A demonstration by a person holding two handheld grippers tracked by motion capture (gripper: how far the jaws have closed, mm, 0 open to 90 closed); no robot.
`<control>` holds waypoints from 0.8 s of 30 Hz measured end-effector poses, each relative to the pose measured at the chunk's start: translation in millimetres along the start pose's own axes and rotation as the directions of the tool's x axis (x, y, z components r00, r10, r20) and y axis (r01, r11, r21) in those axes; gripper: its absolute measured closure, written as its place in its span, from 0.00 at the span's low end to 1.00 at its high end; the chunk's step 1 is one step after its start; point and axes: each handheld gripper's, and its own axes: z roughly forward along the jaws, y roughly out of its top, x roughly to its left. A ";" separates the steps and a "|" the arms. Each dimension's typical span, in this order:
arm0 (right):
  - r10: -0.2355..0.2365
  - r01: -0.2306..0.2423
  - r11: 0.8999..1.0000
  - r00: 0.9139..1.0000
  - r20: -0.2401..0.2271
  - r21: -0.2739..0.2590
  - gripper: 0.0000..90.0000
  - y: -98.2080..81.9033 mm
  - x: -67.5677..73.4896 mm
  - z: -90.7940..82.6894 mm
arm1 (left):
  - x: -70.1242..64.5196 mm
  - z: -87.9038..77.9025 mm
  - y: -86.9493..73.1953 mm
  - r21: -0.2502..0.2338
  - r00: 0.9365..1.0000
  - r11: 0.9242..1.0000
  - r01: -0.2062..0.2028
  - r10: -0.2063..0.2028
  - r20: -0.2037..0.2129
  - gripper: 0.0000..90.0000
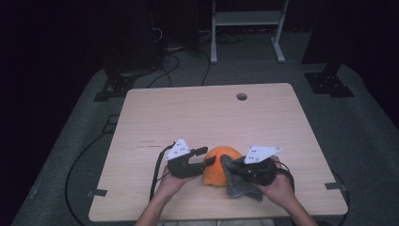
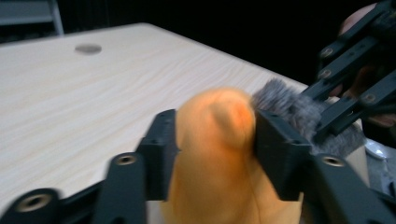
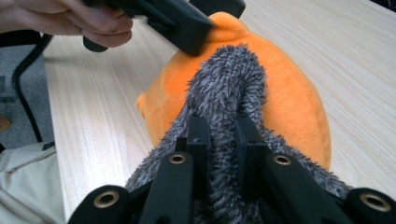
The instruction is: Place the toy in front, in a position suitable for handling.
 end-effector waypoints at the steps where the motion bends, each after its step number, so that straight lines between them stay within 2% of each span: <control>1: -0.002 0.002 1.000 1.000 0.006 0.008 0.87 -0.2 -0.5 -0.4 | 0.3 0.2 -1.4 0.003 1.000 1.000 0.000 0.000 -0.010 0.64; 2: -0.008 0.008 1.000 1.000 0.019 0.017 0.87 -0.7 -1.0 -0.8 | 0.1 0.3 -2.0 0.012 1.000 1.000 -0.005 0.005 -0.023 0.66; 4: -0.019 0.017 0.999 0.999 0.046 0.041 0.87 -2.2 -1.7 -1.3 | 1.5 -0.6 -2.2 0.020 1.000 1.000 0.008 -0.007 -0.024 0.66; 7: -0.040 0.038 0.999 0.998 0.057 0.035 0.87 -0.4 4.6 -3.3 | 2.8 -0.2 -4.0 0.022 1.000 0.999 0.023 -0.023 -0.016 0.65; 10: -0.084 0.084 0.996 0.996 0.032 0.013 0.87 6.3 17.2 -0.2 | 3.5 -0.8 -5.1 0.025 0.999 0.999 0.026 -0.025 -0.025 0.65; 14: -0.109 0.108 0.993 0.994 0.012 0.037 0.87 3.8 23.1 11.4 | 6.7 -2.5 -5.8 0.029 0.998 0.998 0.050 -0.049 -0.044 0.60; 17: -0.126 0.128 0.990 0.992 -0.032 0.059 0.87 2.2 24.7 13.7 | 8.0 -2.3 -7.1 0.021 0.997 0.998 0.067 -0.066 -0.048 0.58; 19: -0.144 0.148 0.986 0.988 -0.060 0.075 0.87 1.4 26.3 13.7 | 8.1 -2.3 -6.8 0.021 0.997 0.998 0.064 -0.063 -0.049 0.59; 21: -0.126 0.129 0.990 0.990 -0.057 0.054 0.87 3.2 23.2 9.2 | 7.7 -2.3 -6.7 0.026 0.997 0.998 0.049 -0.048 -0.054 0.60; 24: -0.054 0.054 0.999 0.999 -0.007 0.004 0.87 5.0 11.9 -1.2 | 8.1 -2.4 -6.9 0.024 0.998 0.999 0.048 -0.047 -0.050 0.60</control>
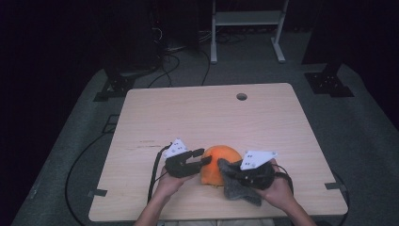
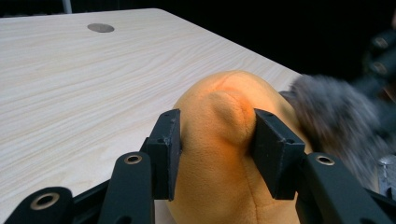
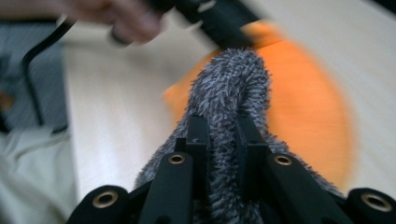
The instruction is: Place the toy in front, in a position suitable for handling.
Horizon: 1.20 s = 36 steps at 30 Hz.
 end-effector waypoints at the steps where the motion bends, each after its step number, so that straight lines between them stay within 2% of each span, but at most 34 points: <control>1: 0.013 -0.013 1.000 1.000 0.014 0.005 0.87 -1.9 -3.6 0.1 | 0.1 0.1 0.1 0.002 1.000 1.000 0.003 -0.003 0.003 0.60; 3: 0.027 -0.026 0.999 1.000 -0.007 0.037 0.87 -7.9 -5.9 5.2 | -0.5 0.5 0.7 0.011 1.000 1.000 0.000 0.000 0.009 0.58; 6: -0.010 0.013 0.997 0.999 -0.030 0.079 0.86 -9.2 0.1 9.0 | -1.4 -0.1 0.7 0.014 1.000 1.000 -0.008 0.008 0.004 0.57; 8: -0.039 0.047 0.993 0.996 -0.080 0.111 0.87 -8.9 1.0 8.6 | -0.6 -1.0 0.4 0.013 1.000 1.000 -0.005 0.005 -0.005 0.58; 9: -0.039 0.049 0.993 0.995 -0.091 0.111 0.87 -8.7 1.2 7.9 | 0.4 -1.2 0.3 0.013 1.000 1.000 -0.005 0.005 -0.006 0.58; 11: -0.005 0.010 0.998 0.996 -0.090 0.063 0.87 -6.7 -2.7 2.5 | 2.0 -1.1 -0.4 0.013 1.000 1.000 -0.002 0.002 -0.007 0.58; 14: 0.060 -0.060 0.998 0.998 -0.024 -0.010 0.86 -5.3 -13.7 -5.1 | 2.6 -0.6 -0.6 0.011 1.000 1.000 0.009 -0.009 -0.004 0.56; 16: 0.092 -0.092 0.996 0.996 -0.012 0.005 0.86 -8.3 -19.6 -2.4 | 3.3 -0.9 2.4 0.011 0.999 0.999 0.043 -0.043 -0.006 0.43; 18: 0.104 -0.103 0.994 0.994 -0.039 0.027 0.86 -13.5 -18.4 4.8 | 3.4 -0.4 5.7 0.010 0.996 0.996 0.089 -0.089 -0.009 0.29; 20: 0.070 -0.067 0.997 0.995 -0.068 0.042 0.86 -12.0 -9.5 8.7 | 1.7 2.1 5.9 0.016 0.995 0.995 0.103 -0.103 0.006 0.24; 23: 0.023 -0.016 0.998 0.994 -0.105 0.068 0.86 -7.9 0.9 9.9 | -1.9 5.5 3.4 0.041 0.996 0.996 0.079 -0.080 0.031 0.28; 25: 0.021 -0.012 0.997 0.991 -0.134 0.070 0.86 -6.5 -3.4 4.1 | -2.9 4.8 2.4 0.043 0.998 0.998 0.053 -0.055 0.039 0.38; 27: 0.068 -0.066 0.998 0.988 -0.136 0.018 0.86 -3.3 -14.0 -7.1 | -2.9 4.2 2.0 0.046 0.998 0.998 0.032 -0.034 0.057 0.44; 29: 0.122 -0.125 0.992 0.989 -0.082 -0.032 0.86 -2.3 -24.2 -15.6 | -3.8 3.7 2.9 0.048 0.998 0.999 0.020 -0.023 0.065 0.44; 30: 0.146 -0.148 0.988 0.988 -0.049 -0.034 0.86 -3.9 -28.3 -16.1 | -4.6 3.7 3.9 0.045 0.997 0.999 0.018 -0.021 0.072 0.43; 31: 0.164 -0.165 0.986 0.986 -0.039 -0.020 0.86 -7.2 -31.7 -13.3 | -5.4 3.6 5.2 0.046 0.996 0.999 0.016 -0.020 0.083 0.39; 32: 0.174 -0.174 0.985 0.984 -0.043 0.002 0.86 -11.5 -33.2 -8.1 | -6.8 4.8 6.8 0.058 0.996 0.998 0.023 -0.028 0.088 0.32; 34: 0.183 -0.183 0.983 0.981 -0.066 0.013 0.86 -16.4 -31.7 -1.2 | -10.2 10.8 8.0 0.121 0.994 0.992 0.026 -0.038 0.101 0.19; 36: 0.159 -0.159 0.987 0.985 -0.063 0.016 0.86 -11.9 -28.6 -2.6 | -16.0 18.0 4.4 0.148 0.996 0.989 -0.006 -0.007 0.088 0.17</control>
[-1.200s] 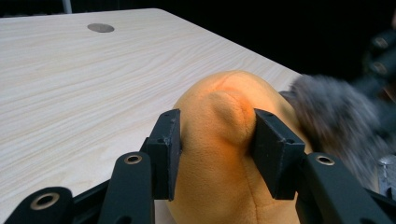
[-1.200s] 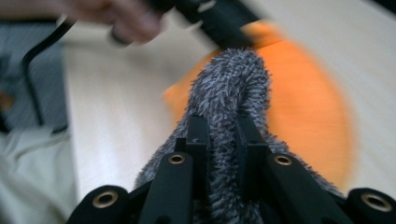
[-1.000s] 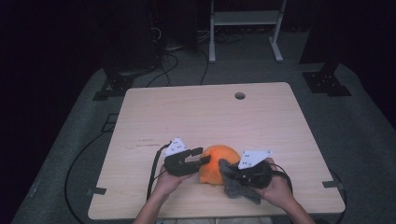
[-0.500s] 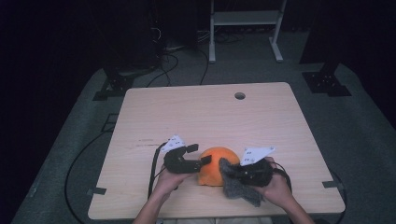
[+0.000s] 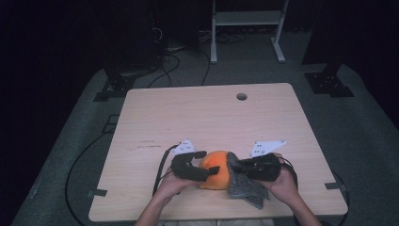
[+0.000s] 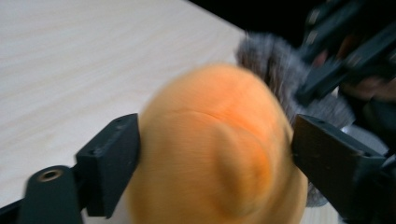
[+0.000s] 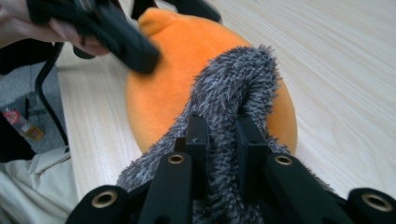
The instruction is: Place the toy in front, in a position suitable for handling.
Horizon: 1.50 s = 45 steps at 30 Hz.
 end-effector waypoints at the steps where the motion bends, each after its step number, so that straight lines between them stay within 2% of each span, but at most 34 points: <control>1: -0.009 0.009 1.000 1.000 0.006 0.001 0.86 1.4 1.9 0.0 | -1.5 2.1 -0.4 0.008 1.000 1.000 -0.017 0.017 -0.016 0.17; 3: -0.016 0.016 1.000 1.000 0.019 0.005 0.86 1.0 4.0 0.8 | -3.1 0.1 1.5 0.007 0.999 0.999 -0.037 0.037 -0.038 0.26; 4: -0.015 0.015 1.000 1.000 0.019 0.003 0.86 1.1 3.7 0.2 | -5.3 -1.7 1.8 -0.005 0.996 0.998 -0.069 0.068 -0.057 0.31; 5: -0.010 0.010 1.000 1.000 0.018 -0.002 0.86 1.4 3.5 -1.1 | -9.0 -2.7 1.2 -0.031 0.991 0.993 -0.116 0.113 -0.077 0.37; 6: -0.011 0.012 1.000 1.000 0.019 -0.010 0.86 2.1 3.4 -2.5 | -12.9 -3.5 1.0 -0.052 0.982 0.984 -0.168 0.163 -0.094 0.40; 7: -0.016 0.017 1.000 1.000 0.025 -0.015 0.86 3.2 4.0 -4.4 | -16.8 -4.5 1.5 -0.073 0.970 0.972 -0.223 0.214 -0.113 0.41; 8: -0.025 0.026 0.999 0.999 0.036 -0.022 0.86 4.2 5.1 -6.6 | -19.9 -6.0 2.4 -0.090 0.955 0.956 -0.278 0.265 -0.132 0.42; 9: -0.032 0.034 0.999 0.998 0.058 -0.036 0.86 5.1 6.0 -9.4 | -21.8 -7.1 3.0 -0.102 0.943 0.944 -0.315 0.299 -0.147 0.43; 10: -0.023 0.027 0.998 0.997 0.073 -0.057 0.86 5.9 5.2 -12.3 | -21.4 -7.6 3.0 -0.108 0.937 0.937 -0.334 0.318 -0.143 0.43; 11: -0.006 0.011 0.997 0.997 0.075 -0.077 0.86 6.4 2.7 -14.6 | -19.5 -7.4 2.2 -0.102 0.941 0.939 -0.328 0.315 -0.126 0.42; 13: 0.035 -0.031 0.997 0.998 0.060 -0.077 0.86 5.2 -3.0 -13.2 | -13.7 -3.9 -2.1 -0.079 0.957 0.956 -0.284 0.278 -0.079 0.37; 14: 0.040 -0.037 0.998 0.998 0.056 -0.058 0.86 3.0 -4.6 -8.9 | -11.3 -3.9 -3.3 -0.082 0.964 0.962 -0.260 0.254 -0.076 0.32; 16: 0.045 -0.044 0.998 0.999 0.027 -0.040 0.86 -1.1 -3.5 -0.7 | -6.6 -7.1 0.8 -0.097 0.983 0.979 -0.178 0.173 -0.057 0.21; 17: 0.036 -0.035 0.999 0.999 0.014 -0.034 0.86 -0.4 -0.4 1.2 | -5.2 -9.9 2.8 -0.121 0.988 0.981 -0.152 0.147 -0.050 0.20; 18: 0.018 -0.018 0.999 1.000 0.002 -0.034 0.86 1.4 4.4 2.2 | -4.8 -12.1 3.7 -0.141 0.990 0.980 -0.142 0.137 -0.044 0.21; 19: -0.008 0.007 0.999 1.000 -0.008 -0.033 0.86 3.5 9.2 3.1 | -4.8 -12.5 3.5 -0.133 0.989 0.980 -0.148 0.145 -0.034 0.26; 21: -0.047 0.048 0.999 0.999 0.027 -0.019 0.86 6.1 16.6 4.2 | -6.5 -11.3 -0.8 -0.105 0.980 0.976 -0.193 0.187 -0.063 0.37; 22: -0.049 0.049 0.999 0.998 0.027 -0.016 0.86 5.7 16.1 4.0 | -5.6 -11.5 -2.7 -0.106 0.982 0.977 -0.187 0.182 -0.053 0.39; 24: -0.016 0.016 1.000 1.000 0.002 -0.018 0.86 1.5 8.7 2.2 | -3.3 -13.5 -4.9 -0.105 0.984 0.979 -0.175 0.171 -0.051 0.40; 27: 0.038 -0.038 0.999 0.999 0.020 0.030 0.87 -9.9 -4.7 -0.4 | 3.5 -17.9 -7.9 -0.110 0.989 0.984 -0.143 0.140 -0.036 0.40; 29: 0.080 -0.080 0.996 0.997 0.017 0.044 0.87 -15.6 -11.5 -2.4 | 5.3 -18.3 -9.2 -0.114 0.991 0.984 -0.136 0.134 -0.025 0.40; 30: 0.080 -0.081 0.996 0.997 0.015 0.036 0.87 -15.2 -11.5 -3.6 | 4.9 -17.9 -9.0 -0.113 0.990 0.984 -0.141 0.139 -0.023 0.40; 34: 0.054 -0.054 0.997 0.999 -0.001 -0.051 0.87 -1.1 -3.4 -7.0 | 0.6 -15.4 -8.7 -0.107 0.986 0.980 -0.166 0.166 -0.013 0.40; 37: 0.048 -0.048 0.998 0.999 -0.014 -0.032 0.86 0.3 -2.8 -1.5 | 1.0 -17.3 -7.7 -0.094 0.986 0.982 -0.165 0.165 -0.009 0.40; 39: 0.088 -0.089 0.996 0.995 -0.049 -0.004 0.86 -5.7 -9.2 0.9 | 2.0 -19.3 -5.6 -0.081 0.989 0.985 -0.149 0.149 -0.010 0.37; 42: 0.127 -0.124 0.991 0.991 -0.053 0.058 0.86 -15.1 -17.5 0.4 | 2.6 -21.3 -0.5 -0.046 0.994 0.993 -0.109 0.108 -0.027 0.27; 45: 0.140 -0.136 0.989 0.988 -0.062 0.062 0.86 -17.3 -19.2 -1.1 | 3.9 -16.5 0.2 -0.004 0.999 0.999 -0.043 0.043 0.009 0.21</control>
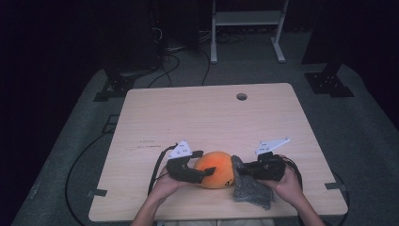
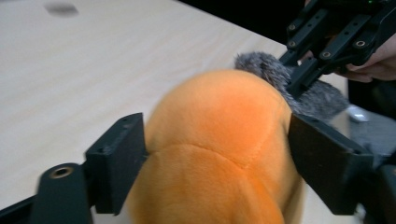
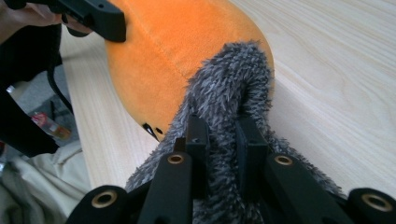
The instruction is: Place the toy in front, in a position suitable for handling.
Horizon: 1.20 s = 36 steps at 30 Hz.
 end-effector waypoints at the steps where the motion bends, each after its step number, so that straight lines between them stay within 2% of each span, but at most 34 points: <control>1: -0.004 0.004 1.000 1.000 0.003 -0.001 0.86 0.9 0.7 0.7 | -0.9 3.2 -2.0 0.008 1.000 1.000 -0.003 0.003 -0.005 0.21; 3: -0.010 0.010 1.000 1.000 0.005 -0.004 0.86 2.9 1.1 1.8 | -4.3 6.8 -4.1 0.013 0.999 0.999 -0.029 0.029 -0.033 0.23; 4: -0.006 0.006 1.000 1.000 0.004 -0.006 0.86 3.7 1.4 1.9 | -6.3 6.3 -3.0 0.008 0.998 0.999 -0.045 0.045 -0.054 0.29; 6: -0.007 0.007 1.000 1.000 0.010 -0.019 0.86 4.6 2.0 0.3 | -11.0 4.5 -0.2 -0.021 0.989 0.993 -0.120 0.118 -0.086 0.40; 7: -0.009 0.010 0.999 1.000 0.013 -0.031 0.86 5.3 2.3 -1.3 | -13.4 4.7 0.6 -0.049 0.984 0.987 -0.155 0.150 -0.097 0.43; 8: -0.009 0.010 0.999 1.000 0.020 -0.044 0.86 6.3 3.0 -3.3 | -16.1 4.5 1.1 -0.077 0.975 0.976 -0.203 0.194 -0.113 0.44; 9: -0.012 0.014 0.998 0.999 0.034 -0.058 0.86 7.2 3.8 -5.1 | -18.7 4.6 1.3 -0.107 0.961 0.961 -0.257 0.242 -0.137 0.44; 10: -0.018 0.022 0.997 0.998 0.053 -0.077 0.86 8.0 4.9 -6.6 | -19.4 4.5 1.7 -0.125 0.952 0.950 -0.286 0.267 -0.152 0.44; 11: -0.024 0.030 0.995 0.997 0.068 -0.095 0.86 8.7 5.6 -8.3 | -17.6 4.6 1.7 -0.134 0.950 0.947 -0.293 0.272 -0.151 0.43; 12: -0.027 0.035 0.993 0.997 0.074 -0.110 0.86 9.4 5.4 -9.3 | -14.0 5.2 0.7 -0.132 0.955 0.951 -0.281 0.263 -0.139 0.42; 13: -0.025 0.033 0.993 0.997 0.073 -0.116 0.86 9.7 5.0 -8.9 | -9.4 6.1 -1.3 -0.111 0.963 0.961 -0.254 0.240 -0.123 0.39; 14: -0.025 0.032 0.994 0.997 0.068 -0.109 0.86 9.7 4.4 -6.9 | -4.5 8.0 -3.5 -0.081 0.976 0.975 -0.207 0.199 -0.093 0.33; 15: -0.024 0.030 0.995 0.998 0.062 -0.094 0.86 9.0 4.6 -3.0 | -1.0 8.2 -5.3 -0.082 0.985 0.984 -0.160 0.154 -0.071 0.25; 17: -0.035 0.038 0.997 0.998 0.052 -0.071 0.87 7.7 7.8 6.4 | 2.1 4.2 -3.2 -0.117 0.995 0.989 -0.090 0.085 -0.048 0.19; 18: -0.048 0.051 0.997 0.998 0.038 -0.060 0.87 7.9 10.4 9.5 | 2.2 2.4 -1.4 -0.116 0.996 0.990 -0.076 0.071 -0.047 0.19; 19: -0.062 0.064 0.997 0.998 0.028 -0.053 0.87 8.4 13.8 11.7 | 1.3 1.6 -1.2 -0.111 0.995 0.990 -0.082 0.075 -0.061 0.21; 20: -0.079 0.080 0.996 0.996 0.030 -0.043 0.87 8.7 16.8 13.1 | 0.2 1.6 -2.5 -0.091 0.992 0.990 -0.104 0.097 -0.078 0.28; 21: -0.089 0.090 0.995 0.995 0.037 -0.032 0.87 8.4 18.5 13.9 | -0.5 1.7 -4.7 -0.084 0.992 0.990 -0.110 0.104 -0.075 0.31; 24: -0.070 0.070 0.998 0.997 0.023 -0.007 0.87 3.9 12.9 12.3 | -0.2 -0.7 -9.2 -0.084 0.992 0.990 -0.113 0.107 -0.069 0.35; 27: -0.050 0.048 0.998 0.997 0.052 0.043 0.86 -4.4 4.5 10.3 | 2.4 -3.7 -11.9 -0.093 0.993 0.990 -0.109 0.104 -0.054 0.36; 29: -0.041 0.040 0.999 0.998 0.052 0.015 0.86 -4.6 2.9 5.3 | 2.7 -3.4 -13.6 -0.100 0.993 0.989 -0.113 0.110 -0.041 0.36; 32: -0.047 0.049 0.995 0.998 0.033 -0.092 0.86 6.3 8.5 -3.8 | -0.2 -1.4 -14.6 -0.095 0.990 0.986 -0.140 0.138 -0.024 0.37; 33: -0.051 0.054 0.993 0.998 0.032 -0.104 0.86 8.4 9.8 -3.8 | -1.1 -1.1 -14.9 -0.095 0.989 0.985 -0.146 0.144 -0.026 0.37; 34: -0.060 0.063 0.993 0.998 0.028 -0.100 0.86 10.2 11.2 -1.7 | -0.8 -1.6 -14.8 -0.092 0.989 0.985 -0.146 0.144 -0.028 0.37; 36: -0.076 0.078 0.996 0.997 0.035 -0.054 0.86 8.5 12.1 7.3 | 1.4 -3.5 -14.8 -0.080 0.989 0.986 -0.147 0.146 -0.027 0.36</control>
